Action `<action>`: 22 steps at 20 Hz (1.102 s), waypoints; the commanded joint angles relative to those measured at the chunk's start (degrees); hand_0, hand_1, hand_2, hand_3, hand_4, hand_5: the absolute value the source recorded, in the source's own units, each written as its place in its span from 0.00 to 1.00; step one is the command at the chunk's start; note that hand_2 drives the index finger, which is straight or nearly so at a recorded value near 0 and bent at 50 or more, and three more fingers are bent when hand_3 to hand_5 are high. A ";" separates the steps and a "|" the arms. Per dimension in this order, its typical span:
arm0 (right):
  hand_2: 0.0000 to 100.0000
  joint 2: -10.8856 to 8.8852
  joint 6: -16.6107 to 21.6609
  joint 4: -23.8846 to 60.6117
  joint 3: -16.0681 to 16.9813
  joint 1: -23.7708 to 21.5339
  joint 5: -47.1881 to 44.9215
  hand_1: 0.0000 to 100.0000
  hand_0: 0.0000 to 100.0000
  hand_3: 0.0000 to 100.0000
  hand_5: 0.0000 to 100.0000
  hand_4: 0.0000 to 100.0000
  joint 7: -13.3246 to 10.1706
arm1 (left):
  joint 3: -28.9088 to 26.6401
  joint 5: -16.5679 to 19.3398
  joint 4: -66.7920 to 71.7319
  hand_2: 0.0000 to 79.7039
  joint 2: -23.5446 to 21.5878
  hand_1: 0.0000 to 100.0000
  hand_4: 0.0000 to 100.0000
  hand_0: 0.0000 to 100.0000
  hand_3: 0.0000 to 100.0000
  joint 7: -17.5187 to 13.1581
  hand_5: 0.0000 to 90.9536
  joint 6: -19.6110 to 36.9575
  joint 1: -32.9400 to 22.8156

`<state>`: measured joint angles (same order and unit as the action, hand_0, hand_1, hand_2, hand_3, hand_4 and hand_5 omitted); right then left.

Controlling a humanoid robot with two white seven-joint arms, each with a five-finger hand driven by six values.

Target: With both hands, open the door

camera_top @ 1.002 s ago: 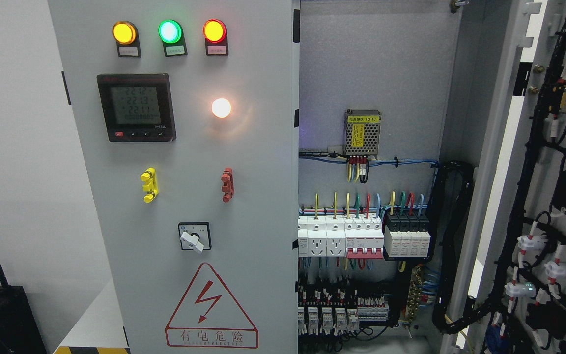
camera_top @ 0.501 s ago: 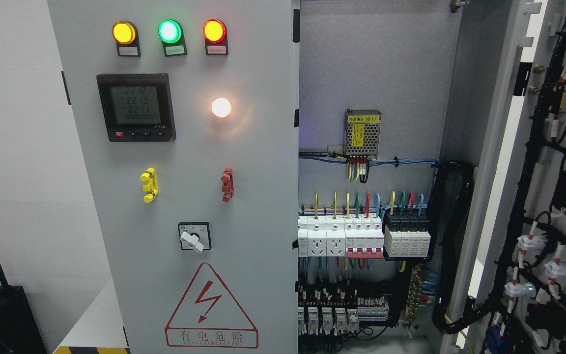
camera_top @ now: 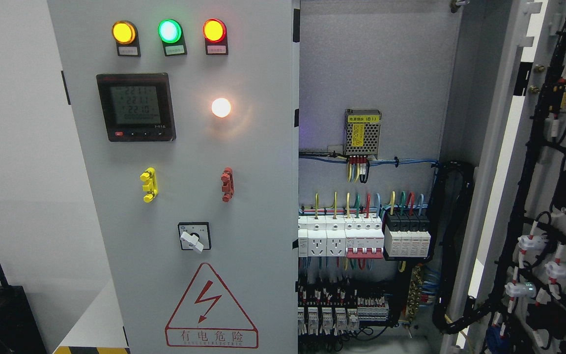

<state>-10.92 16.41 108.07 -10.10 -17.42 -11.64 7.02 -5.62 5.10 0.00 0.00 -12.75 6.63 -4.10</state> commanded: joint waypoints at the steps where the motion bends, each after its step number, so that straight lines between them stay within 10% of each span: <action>1: 0.00 0.11 -0.42 -4.18 0.26 6.07 -0.05 0.00 0.38 0.00 0.00 0.00 0.28 | 0.00 0.00 -1.67 0.00 1.67 0.00 0.00 0.00 0.00 0.01 0.00 -0.04 -0.03; 16: 0.00 6.17 -16.93 -7.70 -1.05 18.11 -0.31 0.00 0.38 0.00 0.00 0.00 0.28 | 0.00 0.00 -1.67 0.00 1.67 0.00 0.00 0.00 0.00 0.01 0.00 -0.04 -0.03; 22: 0.00 7.06 -17.73 -10.51 -2.37 21.19 -0.22 0.00 0.38 0.00 0.00 0.00 0.28 | 0.08 0.00 -1.67 0.00 1.67 0.00 0.00 0.00 0.00 0.01 0.00 -0.04 -0.03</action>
<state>-6.83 -0.91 101.24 -11.09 0.37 -11.92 7.27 -5.62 5.10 0.00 0.00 -12.76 6.80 -4.12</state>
